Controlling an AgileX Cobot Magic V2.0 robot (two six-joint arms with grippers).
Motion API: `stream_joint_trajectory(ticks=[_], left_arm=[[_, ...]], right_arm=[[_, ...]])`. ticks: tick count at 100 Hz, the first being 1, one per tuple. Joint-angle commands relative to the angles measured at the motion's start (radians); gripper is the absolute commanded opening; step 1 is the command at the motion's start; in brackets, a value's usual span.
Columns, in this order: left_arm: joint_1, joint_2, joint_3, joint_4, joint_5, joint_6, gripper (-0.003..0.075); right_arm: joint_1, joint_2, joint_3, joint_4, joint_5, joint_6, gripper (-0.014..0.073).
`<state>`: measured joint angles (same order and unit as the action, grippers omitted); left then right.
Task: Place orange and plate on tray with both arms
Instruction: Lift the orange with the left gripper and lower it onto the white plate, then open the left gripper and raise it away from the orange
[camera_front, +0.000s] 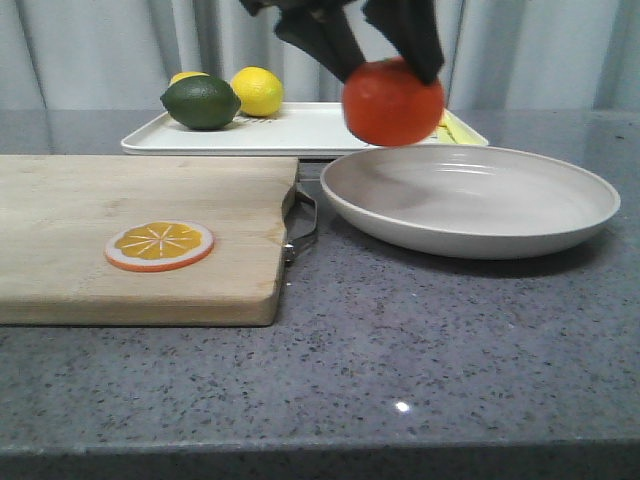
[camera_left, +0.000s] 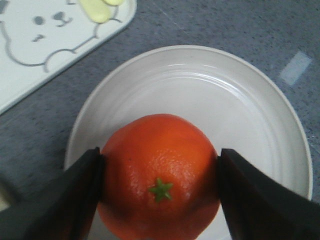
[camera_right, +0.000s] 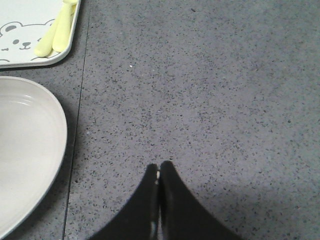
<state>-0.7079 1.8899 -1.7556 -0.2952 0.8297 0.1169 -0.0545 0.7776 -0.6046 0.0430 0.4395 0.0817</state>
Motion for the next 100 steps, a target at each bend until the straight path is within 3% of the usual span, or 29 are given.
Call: stream_joint_trajectory(ticks=[1, 34, 44, 56, 64, 90, 100], left_arm=[[-0.039, -0.004, -0.08, -0.024, -0.023, 0.002, 0.0181], [-0.056, 0.074, -0.12, -0.026, 0.018, 0.002, 0.0202], [-0.056, 0.074, -0.125, -0.036, 0.02, 0.002, 0.0306], [-0.056, 0.074, -0.137, -0.038, 0.024, 0.002, 0.0497], [-0.056, 0.074, -0.155, -0.038, 0.039, 0.002, 0.0564], [-0.046, 0.067, -0.225, -0.038, 0.127, 0.002, 0.0564], [-0.032, 0.043, -0.225, -0.039, 0.14, 0.002, 0.0511]], right_arm=[[-0.004, -0.001, -0.038, -0.003, -0.063, -0.008, -0.0066], [-0.004, -0.001, -0.038, -0.003, -0.062, -0.008, -0.0066], [-0.004, -0.001, -0.038, -0.003, -0.062, -0.008, -0.0066], [-0.004, -0.001, -0.038, -0.003, -0.059, -0.008, -0.0066], [-0.004, -0.001, -0.038, -0.003, -0.056, -0.008, -0.0066], [-0.004, -0.001, -0.038, -0.003, -0.054, -0.008, -0.0066], [-0.004, -0.001, -0.038, -0.003, -0.053, -0.008, -0.0066]])
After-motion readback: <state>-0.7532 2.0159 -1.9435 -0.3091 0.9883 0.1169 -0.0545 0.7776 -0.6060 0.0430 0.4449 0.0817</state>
